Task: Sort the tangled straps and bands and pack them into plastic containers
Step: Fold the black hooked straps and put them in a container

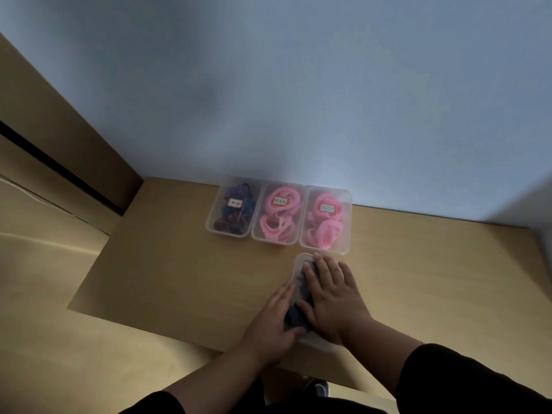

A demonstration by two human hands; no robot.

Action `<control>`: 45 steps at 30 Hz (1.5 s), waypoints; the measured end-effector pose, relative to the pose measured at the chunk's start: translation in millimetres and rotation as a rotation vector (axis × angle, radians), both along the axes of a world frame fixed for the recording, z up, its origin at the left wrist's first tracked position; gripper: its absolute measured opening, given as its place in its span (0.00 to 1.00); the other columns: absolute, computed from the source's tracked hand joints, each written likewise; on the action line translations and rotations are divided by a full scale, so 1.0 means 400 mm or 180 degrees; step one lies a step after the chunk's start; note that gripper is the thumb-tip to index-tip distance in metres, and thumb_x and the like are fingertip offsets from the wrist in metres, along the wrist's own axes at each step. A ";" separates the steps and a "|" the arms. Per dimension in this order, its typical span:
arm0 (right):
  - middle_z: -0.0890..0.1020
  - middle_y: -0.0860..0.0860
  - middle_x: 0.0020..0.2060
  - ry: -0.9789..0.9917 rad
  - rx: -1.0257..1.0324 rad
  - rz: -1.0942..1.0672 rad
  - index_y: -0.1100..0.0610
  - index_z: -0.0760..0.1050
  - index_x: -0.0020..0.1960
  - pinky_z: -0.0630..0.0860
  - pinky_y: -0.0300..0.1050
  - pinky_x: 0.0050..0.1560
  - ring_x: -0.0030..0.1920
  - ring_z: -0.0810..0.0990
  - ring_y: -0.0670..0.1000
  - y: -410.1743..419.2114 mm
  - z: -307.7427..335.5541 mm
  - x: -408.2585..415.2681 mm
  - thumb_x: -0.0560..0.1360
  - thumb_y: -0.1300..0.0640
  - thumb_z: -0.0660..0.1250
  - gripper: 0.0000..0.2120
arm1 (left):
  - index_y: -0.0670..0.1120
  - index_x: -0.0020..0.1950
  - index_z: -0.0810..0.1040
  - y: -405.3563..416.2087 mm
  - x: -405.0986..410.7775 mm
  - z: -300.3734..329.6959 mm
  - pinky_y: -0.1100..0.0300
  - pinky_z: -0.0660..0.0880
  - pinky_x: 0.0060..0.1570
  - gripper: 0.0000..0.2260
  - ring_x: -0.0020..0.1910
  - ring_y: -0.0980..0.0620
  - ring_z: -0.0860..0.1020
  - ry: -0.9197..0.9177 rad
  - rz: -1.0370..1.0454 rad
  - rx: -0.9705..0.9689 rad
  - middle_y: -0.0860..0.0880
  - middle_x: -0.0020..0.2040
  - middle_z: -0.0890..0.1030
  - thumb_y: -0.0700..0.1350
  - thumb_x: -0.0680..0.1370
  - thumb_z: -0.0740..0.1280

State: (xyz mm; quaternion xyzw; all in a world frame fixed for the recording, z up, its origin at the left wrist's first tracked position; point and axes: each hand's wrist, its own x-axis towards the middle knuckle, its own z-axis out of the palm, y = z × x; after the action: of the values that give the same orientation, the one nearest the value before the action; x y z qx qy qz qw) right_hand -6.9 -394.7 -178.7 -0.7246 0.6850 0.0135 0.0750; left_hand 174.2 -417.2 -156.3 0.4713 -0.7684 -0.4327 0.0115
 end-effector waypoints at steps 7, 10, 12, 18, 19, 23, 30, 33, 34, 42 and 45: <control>0.77 0.56 0.62 -0.0046 -0.0036 -0.0432 0.55 0.70 0.71 0.71 0.56 0.56 0.57 0.76 0.59 -0.031 0.030 0.000 0.78 0.37 0.54 0.30 | 0.46 0.79 0.59 0.008 0.003 -0.001 0.70 0.56 0.68 0.33 0.73 0.53 0.65 -0.0039 0.0588 0.0091 0.48 0.75 0.65 0.43 0.77 0.69; 0.76 0.55 0.60 -0.0354 0.0002 -0.0679 0.55 0.68 0.72 0.73 0.51 0.54 0.55 0.75 0.57 -0.045 0.041 -0.017 0.82 0.43 0.55 0.24 | 0.46 0.74 0.67 0.004 0.003 0.004 0.63 0.68 0.63 0.28 0.63 0.51 0.73 -0.0179 0.1285 0.0239 0.48 0.67 0.70 0.47 0.76 0.72; 0.77 0.54 0.56 -0.0869 0.0009 -0.0943 0.56 0.72 0.66 0.73 0.49 0.53 0.54 0.75 0.56 -0.051 0.049 -0.025 0.83 0.49 0.56 0.17 | 0.46 0.65 0.74 -0.006 0.008 0.001 0.61 0.70 0.54 0.20 0.56 0.50 0.75 -0.0321 0.1717 0.0232 0.47 0.61 0.75 0.49 0.76 0.72; 0.72 0.49 0.36 -0.2035 -0.0024 -0.1737 0.54 0.67 0.39 0.63 0.46 0.39 0.40 0.72 0.54 -0.056 0.043 -0.038 0.82 0.56 0.60 0.12 | 0.47 0.48 0.77 -0.018 0.012 -0.001 0.56 0.75 0.47 0.08 0.47 0.48 0.80 -0.0048 0.2426 0.0324 0.50 0.45 0.82 0.50 0.77 0.71; 0.72 0.50 0.37 -0.2118 -0.0008 -0.1801 0.54 0.67 0.40 0.63 0.46 0.39 0.40 0.72 0.54 -0.053 0.043 -0.035 0.82 0.56 0.60 0.11 | 0.47 0.49 0.77 -0.018 0.011 0.001 0.56 0.75 0.47 0.08 0.47 0.49 0.79 -0.0036 0.2470 0.0322 0.50 0.45 0.81 0.50 0.78 0.71; 0.75 0.50 0.44 -0.2209 0.0031 -0.1908 0.56 0.74 0.50 0.67 0.46 0.44 0.45 0.73 0.52 -0.036 0.037 -0.024 0.83 0.55 0.58 0.08 | 0.47 0.50 0.74 -0.013 0.002 0.009 0.57 0.73 0.47 0.10 0.46 0.48 0.78 -0.0067 0.2694 0.0314 0.50 0.46 0.79 0.52 0.79 0.69; 0.75 0.53 0.45 -0.2045 0.0073 -0.1923 0.58 0.75 0.47 0.66 0.45 0.45 0.44 0.72 0.52 -0.031 0.024 -0.024 0.83 0.57 0.57 0.11 | 0.45 0.52 0.76 -0.007 0.006 -0.008 0.50 0.80 0.51 0.28 0.48 0.42 0.81 -0.0517 0.2812 0.1181 0.44 0.49 0.81 0.69 0.78 0.56; 0.77 0.54 0.44 -0.2124 0.0039 -0.1953 0.59 0.77 0.47 0.66 0.45 0.44 0.45 0.73 0.53 -0.033 0.028 -0.028 0.82 0.57 0.59 0.11 | 0.47 0.49 0.75 -0.022 0.015 0.008 0.49 0.81 0.48 0.20 0.45 0.44 0.81 -0.0421 0.2738 0.0959 0.46 0.46 0.80 0.64 0.79 0.61; 0.78 0.54 0.44 -0.2152 0.0045 -0.1961 0.59 0.77 0.47 0.66 0.45 0.44 0.45 0.73 0.53 -0.035 0.030 -0.031 0.82 0.57 0.59 0.11 | 0.47 0.48 0.76 -0.030 0.019 0.013 0.50 0.80 0.49 0.18 0.45 0.45 0.80 -0.0462 0.2679 0.0819 0.47 0.46 0.81 0.62 0.79 0.63; 0.79 0.48 0.39 -0.2185 0.0237 -0.1963 0.53 0.75 0.48 0.72 0.47 0.43 0.44 0.78 0.54 -0.021 0.037 -0.043 0.82 0.52 0.60 0.08 | 0.48 0.55 0.80 -0.059 0.040 0.028 0.57 0.73 0.44 0.11 0.46 0.50 0.78 -0.0407 0.2610 0.0241 0.51 0.48 0.81 0.54 0.80 0.66; 0.79 0.49 0.43 -0.2207 0.0222 -0.1960 0.52 0.75 0.55 0.72 0.47 0.45 0.46 0.78 0.55 -0.021 0.039 -0.033 0.83 0.53 0.59 0.07 | 0.50 0.57 0.79 -0.065 0.049 0.027 0.57 0.74 0.45 0.12 0.47 0.50 0.77 -0.0474 0.2424 0.0127 0.52 0.48 0.79 0.55 0.82 0.62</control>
State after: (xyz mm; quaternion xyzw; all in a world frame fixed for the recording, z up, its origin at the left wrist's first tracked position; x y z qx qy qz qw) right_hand -20.3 -403.0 -163.2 -0.4462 0.8019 -0.2294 0.3244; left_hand 193.8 -443.3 -145.5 0.7531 -0.5286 -0.3770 0.1063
